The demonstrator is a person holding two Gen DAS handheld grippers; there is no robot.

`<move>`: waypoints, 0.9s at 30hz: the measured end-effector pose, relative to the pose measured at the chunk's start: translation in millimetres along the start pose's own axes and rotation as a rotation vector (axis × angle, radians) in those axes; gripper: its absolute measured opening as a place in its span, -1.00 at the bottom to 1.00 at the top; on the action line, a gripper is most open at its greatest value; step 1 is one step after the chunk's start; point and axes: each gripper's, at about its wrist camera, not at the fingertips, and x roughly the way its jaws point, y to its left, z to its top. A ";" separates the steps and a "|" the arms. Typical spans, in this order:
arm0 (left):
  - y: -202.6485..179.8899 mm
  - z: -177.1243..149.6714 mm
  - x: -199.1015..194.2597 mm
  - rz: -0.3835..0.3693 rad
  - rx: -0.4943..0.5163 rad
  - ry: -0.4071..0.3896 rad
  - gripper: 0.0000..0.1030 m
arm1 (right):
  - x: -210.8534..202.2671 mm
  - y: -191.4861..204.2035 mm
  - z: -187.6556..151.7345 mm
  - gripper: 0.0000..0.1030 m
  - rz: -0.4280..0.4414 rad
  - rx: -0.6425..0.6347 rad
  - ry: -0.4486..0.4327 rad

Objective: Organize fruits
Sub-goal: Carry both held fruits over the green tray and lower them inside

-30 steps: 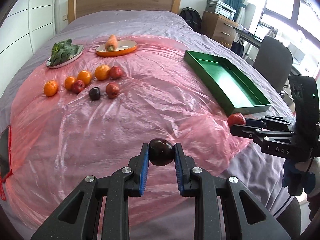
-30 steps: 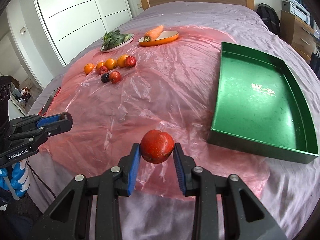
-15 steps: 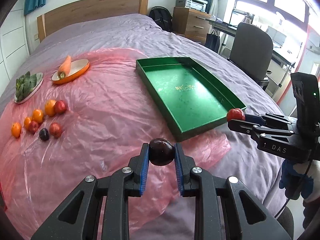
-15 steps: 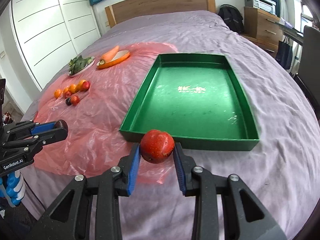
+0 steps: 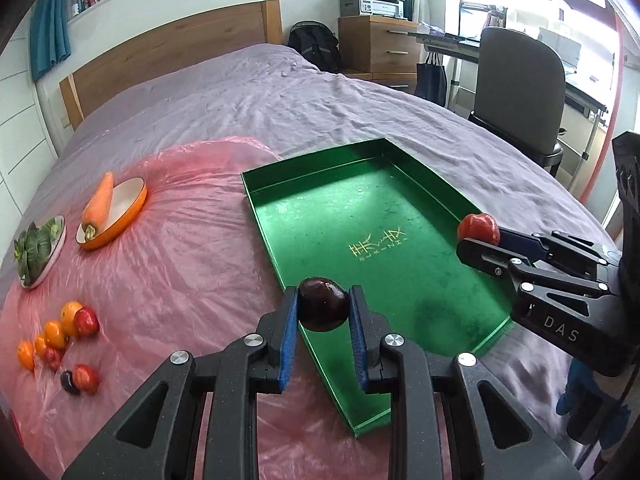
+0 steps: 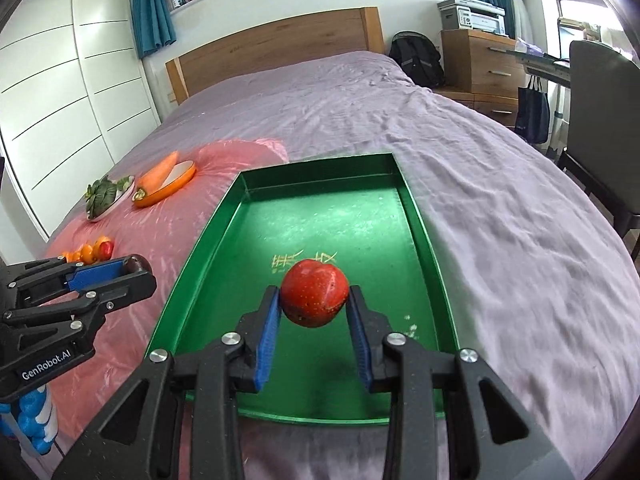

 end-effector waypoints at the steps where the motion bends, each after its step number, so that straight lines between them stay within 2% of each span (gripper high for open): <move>1: -0.2 1.5 5.1 0.009 0.006 -0.001 -0.60 | 5.8 -2.9 3.2 0.12 -0.011 0.003 -0.007; 8: -5.5 12.8 35.3 0.059 0.072 -0.005 -0.60 | 37.2 -9.0 16.2 0.12 -0.082 -0.029 -0.020; 18: -13.5 18.0 54.6 0.085 0.132 -0.009 -0.60 | 51.7 -17.0 14.8 0.13 -0.125 -0.019 -0.012; 27: -20.4 15.4 68.0 0.016 0.133 0.062 -0.60 | 60.4 -21.9 9.9 0.13 -0.155 -0.023 0.025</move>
